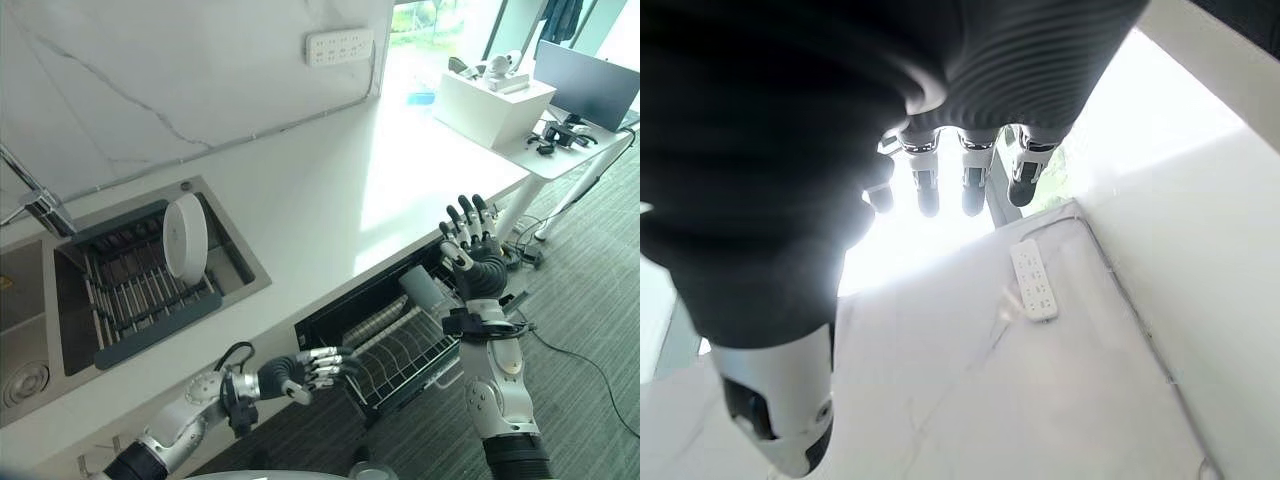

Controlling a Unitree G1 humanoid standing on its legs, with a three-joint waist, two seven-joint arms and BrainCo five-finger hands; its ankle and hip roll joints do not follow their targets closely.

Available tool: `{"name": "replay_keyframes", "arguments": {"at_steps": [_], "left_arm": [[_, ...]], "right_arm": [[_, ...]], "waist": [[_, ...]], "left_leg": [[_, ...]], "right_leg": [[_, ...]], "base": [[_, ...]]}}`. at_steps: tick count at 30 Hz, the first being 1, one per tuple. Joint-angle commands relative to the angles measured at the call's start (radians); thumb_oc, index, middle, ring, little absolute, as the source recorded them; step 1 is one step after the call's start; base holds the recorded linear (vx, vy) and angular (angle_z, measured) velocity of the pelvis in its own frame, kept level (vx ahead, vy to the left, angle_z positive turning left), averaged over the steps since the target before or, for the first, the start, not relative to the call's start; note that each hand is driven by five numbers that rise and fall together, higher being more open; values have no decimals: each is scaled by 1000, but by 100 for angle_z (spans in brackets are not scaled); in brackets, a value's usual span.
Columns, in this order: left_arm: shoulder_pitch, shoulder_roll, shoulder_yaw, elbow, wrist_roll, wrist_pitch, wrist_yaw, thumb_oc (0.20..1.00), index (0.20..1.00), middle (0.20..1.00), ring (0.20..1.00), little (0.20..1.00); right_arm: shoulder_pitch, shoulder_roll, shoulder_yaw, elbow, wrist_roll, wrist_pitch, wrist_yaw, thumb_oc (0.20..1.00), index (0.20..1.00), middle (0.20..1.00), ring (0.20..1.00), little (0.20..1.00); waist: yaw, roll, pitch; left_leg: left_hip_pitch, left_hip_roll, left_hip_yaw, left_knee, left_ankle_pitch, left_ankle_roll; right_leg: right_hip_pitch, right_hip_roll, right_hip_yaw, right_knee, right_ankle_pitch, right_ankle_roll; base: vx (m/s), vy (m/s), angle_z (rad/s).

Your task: Place the dishes in the dishwasher.

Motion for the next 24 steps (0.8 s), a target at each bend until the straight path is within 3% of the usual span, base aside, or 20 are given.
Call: {"name": "replay_keyframes", "arguments": {"at_steps": [1,4,5,7,8,10,16,24], "left_arm": [[-15,19,24,-36,164,-82,176,1000,1000,1000,1000,1000],[-2,18,36,147,358,-111,338,1000,1000,1000,1000,1000],[9,1,72,311,434,-105,446,1000,1000,1000,1000,1000],[12,-4,83,347,456,-76,477,1000,1000,1000,1000,1000],[24,-21,126,498,515,-79,568,1000,1000,1000,1000,1000],[34,-34,171,590,509,-45,635,1000,1000,1000,1000,1000],[75,-69,284,734,474,43,726,1000,1000,1000,1000,1000],[120,-71,376,774,399,37,753,1000,1000,1000,1000,1000]], "right_arm": [[-78,-34,-16,-62,43,-10,39,1000,1000,1000,1000,1000],[-92,-36,6,-65,42,10,52,1000,1000,1000,1000,1000],[-106,-34,30,-71,36,20,52,1000,1000,1000,1000,1000],[-110,-34,35,-73,35,27,56,1000,1000,1000,1000,1000],[-130,-24,71,-79,17,38,45,1000,1000,1000,1000,1000],[-142,-14,97,-88,-5,44,32,1000,1000,1000,1000,1000],[-182,2,145,-110,-57,129,2,1000,1000,1000,1000,1000],[-261,0,181,-91,-67,183,-78,1000,1000,1000,1000,1000]], "waist": [[26,-24,9],[38,-22,13],[51,-20,15],[55,-20,16],[70,-20,19],[83,-19,20],[126,-21,23],[191,-30,19]], "left_leg": [[25,27,38,7,-67,-9],[21,24,34,7,-63,-11],[18,22,28,7,-60,-12],[17,22,27,7,-60,-13],[15,22,22,7,-56,-15],[14,21,19,7,-54,-16],[7,21,7,7,-48,-18],[-11,14,-16,7,-41,-20]], "right_leg": [[9,-38,-21,45,-58,24],[10,-40,-32,47,-62,23],[12,-42,-42,46,-65,23],[13,-43,-46,46,-66,23],[15,-46,-56,46,-67,23],[19,-49,-68,45,-67,24],[29,-58,-110,44,-69,24],[44,-70,-165,38,-66,27]], "base": [[0,0,0],[4,36,4],[5,39,5],[0,35,7],[-7,45,9],[-4,48,9],[-9,50,21],[13,43,15]]}}
